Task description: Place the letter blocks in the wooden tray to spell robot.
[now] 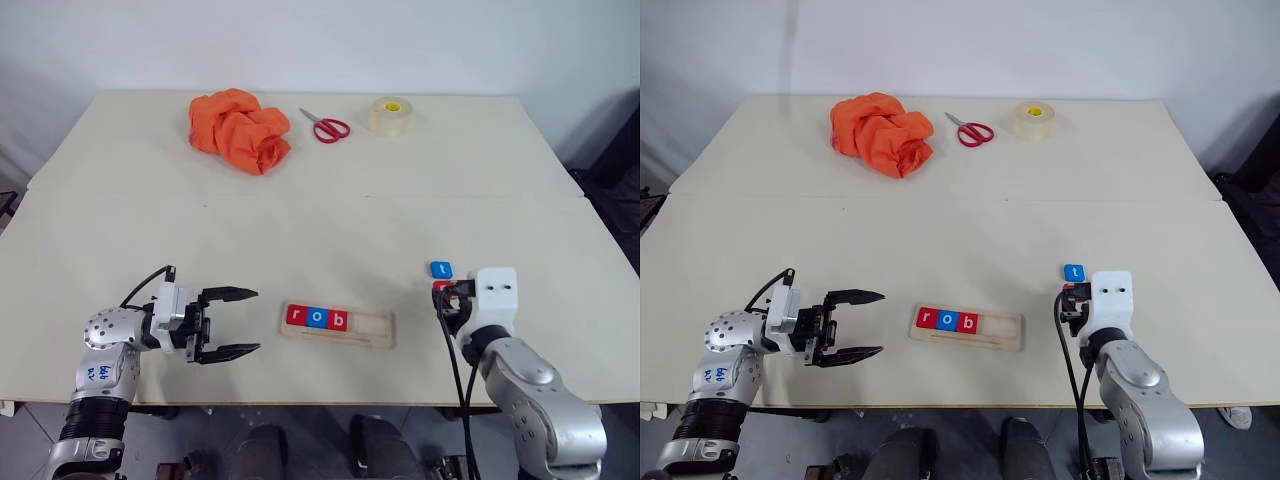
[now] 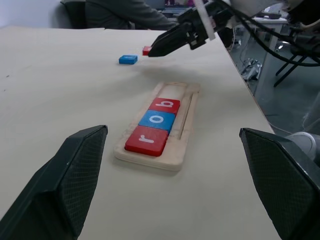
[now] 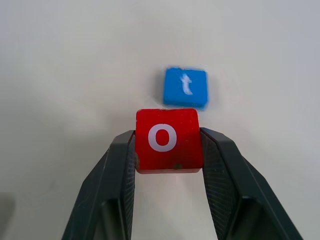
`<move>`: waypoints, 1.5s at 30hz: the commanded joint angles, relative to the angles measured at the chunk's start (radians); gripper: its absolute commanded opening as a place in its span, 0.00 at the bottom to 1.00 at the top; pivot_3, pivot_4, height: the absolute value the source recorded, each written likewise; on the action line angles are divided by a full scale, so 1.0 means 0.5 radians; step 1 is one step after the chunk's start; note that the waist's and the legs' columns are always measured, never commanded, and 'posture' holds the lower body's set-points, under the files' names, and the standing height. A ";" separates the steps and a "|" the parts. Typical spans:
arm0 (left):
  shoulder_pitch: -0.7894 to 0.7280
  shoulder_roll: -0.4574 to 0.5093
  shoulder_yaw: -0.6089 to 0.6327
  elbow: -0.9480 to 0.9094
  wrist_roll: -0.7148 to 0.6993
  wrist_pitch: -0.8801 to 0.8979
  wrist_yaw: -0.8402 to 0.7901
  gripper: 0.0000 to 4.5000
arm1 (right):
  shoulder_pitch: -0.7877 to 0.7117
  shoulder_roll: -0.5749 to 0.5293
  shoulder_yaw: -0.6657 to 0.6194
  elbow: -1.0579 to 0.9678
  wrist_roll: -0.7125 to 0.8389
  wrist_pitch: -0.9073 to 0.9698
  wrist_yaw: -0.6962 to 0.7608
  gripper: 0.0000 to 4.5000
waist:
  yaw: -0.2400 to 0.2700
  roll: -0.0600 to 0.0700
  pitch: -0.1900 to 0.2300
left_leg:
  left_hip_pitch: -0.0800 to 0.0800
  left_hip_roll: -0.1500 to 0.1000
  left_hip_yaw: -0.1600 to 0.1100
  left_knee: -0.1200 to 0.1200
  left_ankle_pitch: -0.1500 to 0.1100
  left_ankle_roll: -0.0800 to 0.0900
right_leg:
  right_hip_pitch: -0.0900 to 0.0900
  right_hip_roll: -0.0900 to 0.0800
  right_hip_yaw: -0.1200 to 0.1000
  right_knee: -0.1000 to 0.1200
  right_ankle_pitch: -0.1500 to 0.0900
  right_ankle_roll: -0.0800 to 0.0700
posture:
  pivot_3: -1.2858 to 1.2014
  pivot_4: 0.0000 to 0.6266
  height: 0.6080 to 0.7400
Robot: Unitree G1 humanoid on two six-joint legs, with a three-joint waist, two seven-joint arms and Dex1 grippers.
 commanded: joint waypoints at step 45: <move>0.310 -0.123 0.046 -0.245 0.010 -0.201 0.320 1.00 | -0.919 -1.606 0.821 1.398 -0.210 -1.207 2.271 0.71 | -0.001 -0.002 0.002 | 0.000 0.001 0.002 0.002 0.000 0.001 | 0.001 0.000 0.002 -0.006 0.003 0.004 | 0.52 0.24 1.00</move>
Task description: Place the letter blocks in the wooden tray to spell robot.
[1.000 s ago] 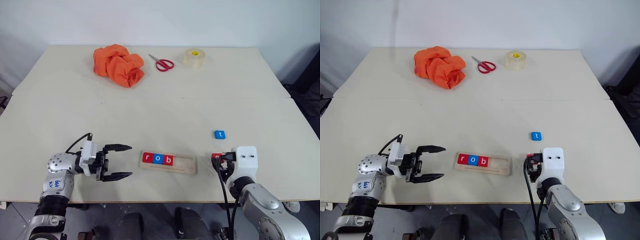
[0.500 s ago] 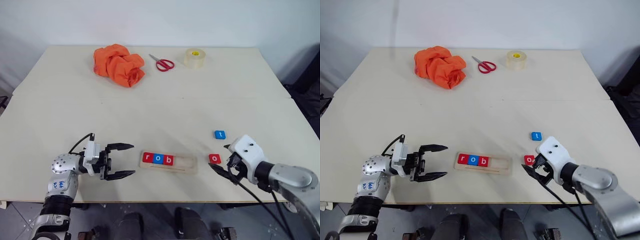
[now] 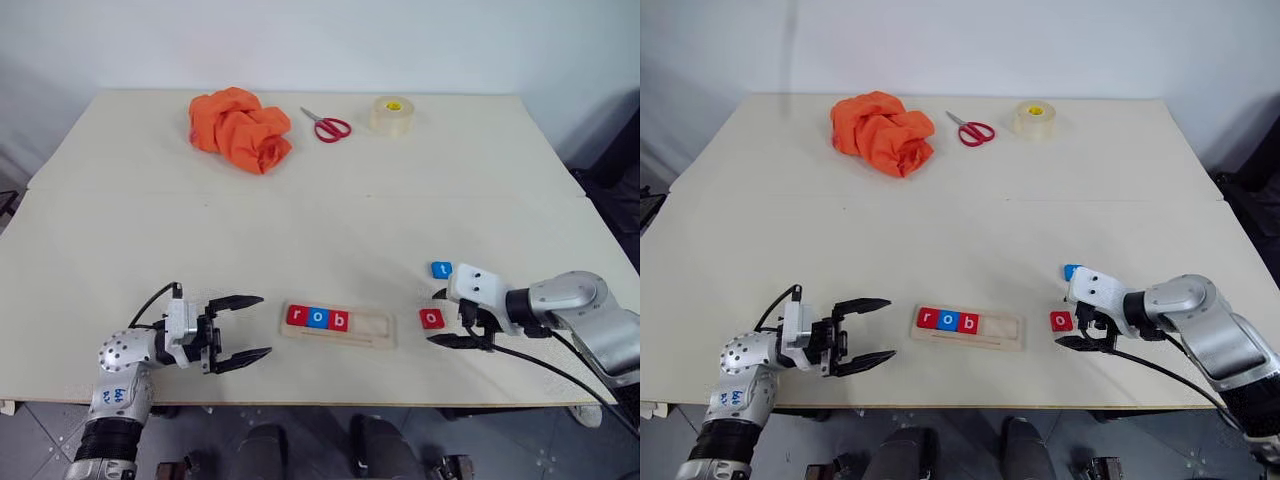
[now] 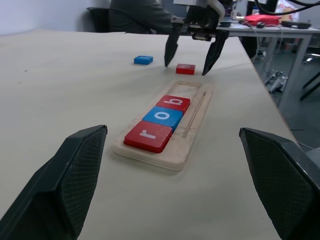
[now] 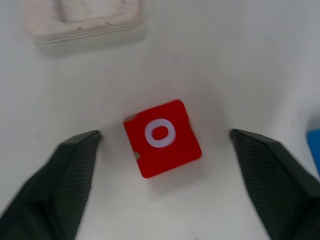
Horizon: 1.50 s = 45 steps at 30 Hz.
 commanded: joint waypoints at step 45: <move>-0.126 0.150 -0.010 0.142 -0.048 -0.099 -0.271 1.00 | -0.793 0.478 0.678 -0.735 0.065 1.363 -0.425 0.32 | -0.008 0.002 0.001 | -0.004 -0.003 -0.001 0.000 0.000 -0.001 | -0.005 -0.007 -0.006 0.004 -0.001 -0.006 | 0.52 0.24 1.00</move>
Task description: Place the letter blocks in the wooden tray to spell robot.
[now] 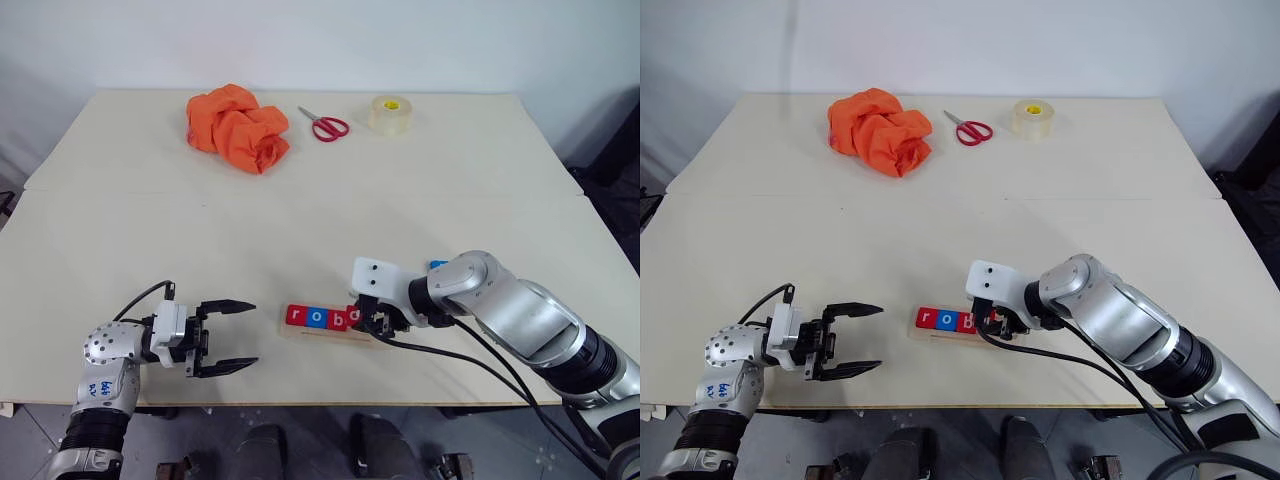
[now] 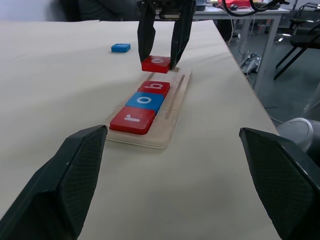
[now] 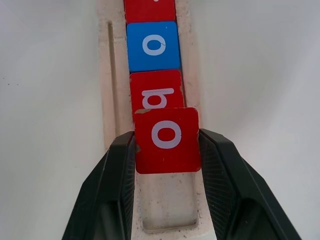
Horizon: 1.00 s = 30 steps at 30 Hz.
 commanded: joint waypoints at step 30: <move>0.017 -0.022 0.017 -0.054 -0.001 -0.032 0.075 1.00 | -0.028 -0.015 0.055 0.071 -0.021 -0.203 0.048 0.99 | -0.040 0.000 0.000 | 0.000 0.001 0.000 0.000 0.000 0.000 | 0.000 0.001 0.000 0.000 0.000 0.000 | 0.52 0.24 1.00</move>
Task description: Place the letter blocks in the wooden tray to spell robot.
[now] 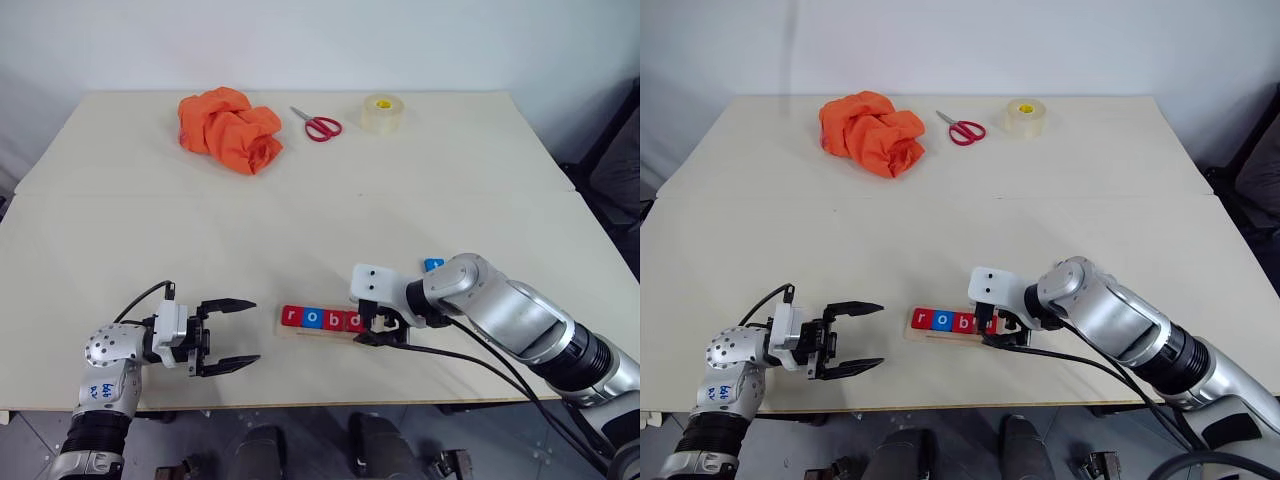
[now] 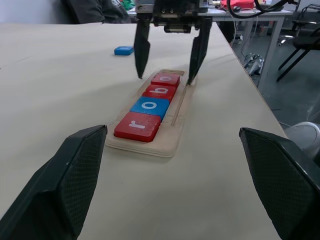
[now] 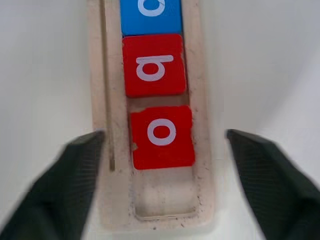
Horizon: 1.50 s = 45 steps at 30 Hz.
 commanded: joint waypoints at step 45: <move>-0.015 -0.009 0.019 -0.032 0.017 -0.033 0.052 1.00 | 0.285 -0.035 -0.294 0.222 -0.143 -0.621 0.150 0.00 | 0.000 -0.001 -0.001 | 0.003 0.001 0.000 0.001 0.001 0.000 | 0.002 0.002 0.000 0.002 0.000 0.001 | 0.52 0.24 1.00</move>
